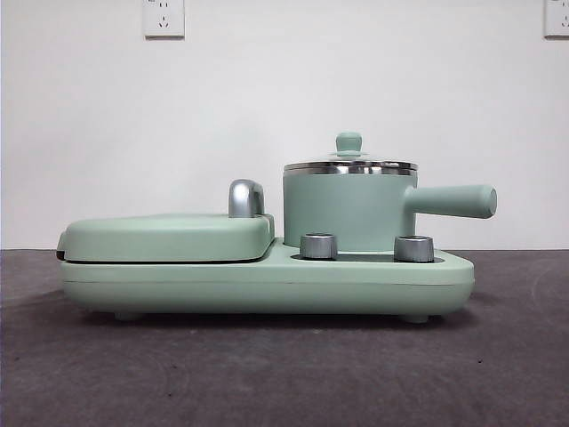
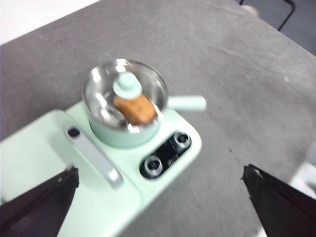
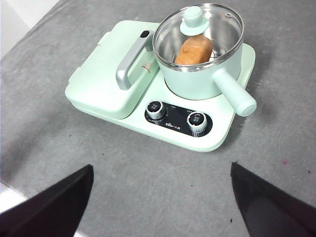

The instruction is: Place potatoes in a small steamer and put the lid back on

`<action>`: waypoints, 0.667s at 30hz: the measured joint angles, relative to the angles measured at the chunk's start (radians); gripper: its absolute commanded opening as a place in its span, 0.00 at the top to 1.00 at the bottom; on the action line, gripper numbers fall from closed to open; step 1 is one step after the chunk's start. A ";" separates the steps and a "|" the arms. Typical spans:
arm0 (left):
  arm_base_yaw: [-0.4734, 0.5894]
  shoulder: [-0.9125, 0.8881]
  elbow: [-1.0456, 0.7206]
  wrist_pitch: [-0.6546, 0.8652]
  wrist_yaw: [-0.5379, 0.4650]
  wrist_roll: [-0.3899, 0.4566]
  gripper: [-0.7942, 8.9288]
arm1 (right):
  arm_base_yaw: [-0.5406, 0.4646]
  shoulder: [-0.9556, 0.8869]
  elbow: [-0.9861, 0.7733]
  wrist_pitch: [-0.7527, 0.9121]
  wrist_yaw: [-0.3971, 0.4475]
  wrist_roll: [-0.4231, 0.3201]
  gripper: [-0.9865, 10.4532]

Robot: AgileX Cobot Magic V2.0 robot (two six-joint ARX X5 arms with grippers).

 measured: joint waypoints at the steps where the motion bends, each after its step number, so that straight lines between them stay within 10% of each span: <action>1: -0.002 -0.048 -0.052 0.001 0.000 0.001 0.35 | 0.000 0.000 0.000 0.000 0.000 0.000 0.53; 10: -0.003 -0.380 -0.580 0.125 0.000 0.005 0.38 | 0.000 0.000 0.000 0.000 0.000 0.000 0.56; 13: -0.003 -0.462 -0.690 0.174 0.000 0.008 0.95 | 0.000 0.000 0.000 0.000 0.000 0.001 0.93; 20: -0.003 -0.496 -0.774 0.118 -0.001 -0.010 0.91 | 0.000 0.000 0.000 0.000 0.000 -0.005 0.90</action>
